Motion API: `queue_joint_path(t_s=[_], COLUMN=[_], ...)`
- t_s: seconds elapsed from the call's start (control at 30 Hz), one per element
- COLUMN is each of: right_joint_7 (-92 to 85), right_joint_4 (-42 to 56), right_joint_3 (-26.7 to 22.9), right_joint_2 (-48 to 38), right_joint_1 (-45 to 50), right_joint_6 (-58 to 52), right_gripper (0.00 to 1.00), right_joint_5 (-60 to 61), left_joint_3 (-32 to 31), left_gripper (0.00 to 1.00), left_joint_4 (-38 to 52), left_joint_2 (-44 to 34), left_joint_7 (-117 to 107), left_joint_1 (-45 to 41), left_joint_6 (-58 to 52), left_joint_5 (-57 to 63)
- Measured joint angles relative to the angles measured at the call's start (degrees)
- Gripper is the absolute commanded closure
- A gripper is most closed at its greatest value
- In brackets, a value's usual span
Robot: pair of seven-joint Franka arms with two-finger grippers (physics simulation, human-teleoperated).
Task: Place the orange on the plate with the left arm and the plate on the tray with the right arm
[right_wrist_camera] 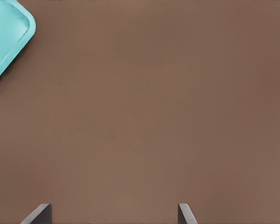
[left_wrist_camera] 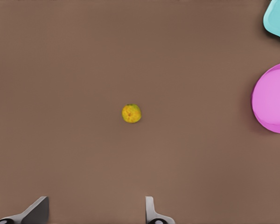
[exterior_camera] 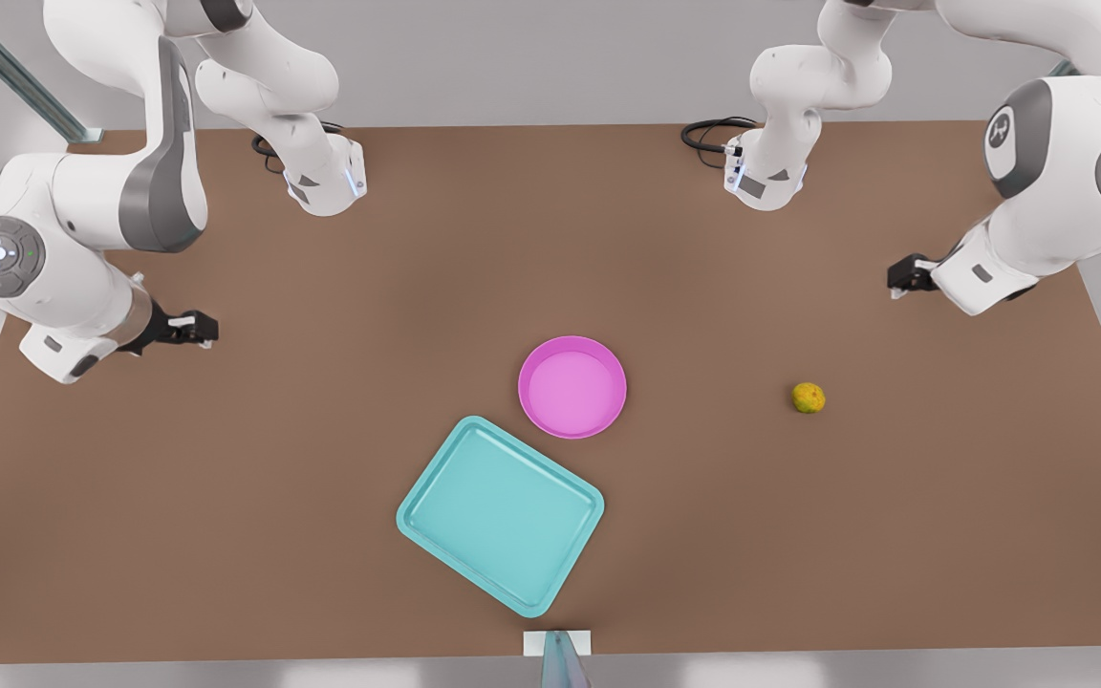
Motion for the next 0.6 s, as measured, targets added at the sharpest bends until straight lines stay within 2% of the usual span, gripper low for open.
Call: queue_joint_path(t_s=[0.1, 0.23, 0.33, 0.6], right_joint_7=[-0.5, -1.04, -1.37, -2.03], right_joint_4=[0.02, -0.01, -0.19, -0.31], right_joint_3=[0.0, 0.0, 0.0, 0.0], right_joint_2=[0.05, 0.13, 0.33, 0.54], right_joint_1=[0.01, -0.07, -0.11, -0.08], right_joint_6=[1.1, 1.75, 1.83, 1.91], right_gripper=[0.0, 0.0, 0.0, 0.0], right_joint_5=[-0.01, 0.06, 0.35, 0.84], left_joint_3=[0.16, 0.36, 0.71, 1.96], left_gripper=[0.0, 0.0, 0.0, 0.0], left_joint_4=[-2.12, -22.32, -29.43, -34.98], left_joint_2=[4.05, 9.58, 14.1, 19.11], left_joint_7=[0.32, 0.39, 0.11, -0.38], left_joint_1=[0.39, 0.05, -0.17, 0.06], left_joint_6=[1.34, 14.94, 27.68, 50.18], left_joint_5=[-0.08, -0.46, -0.61, -0.81])
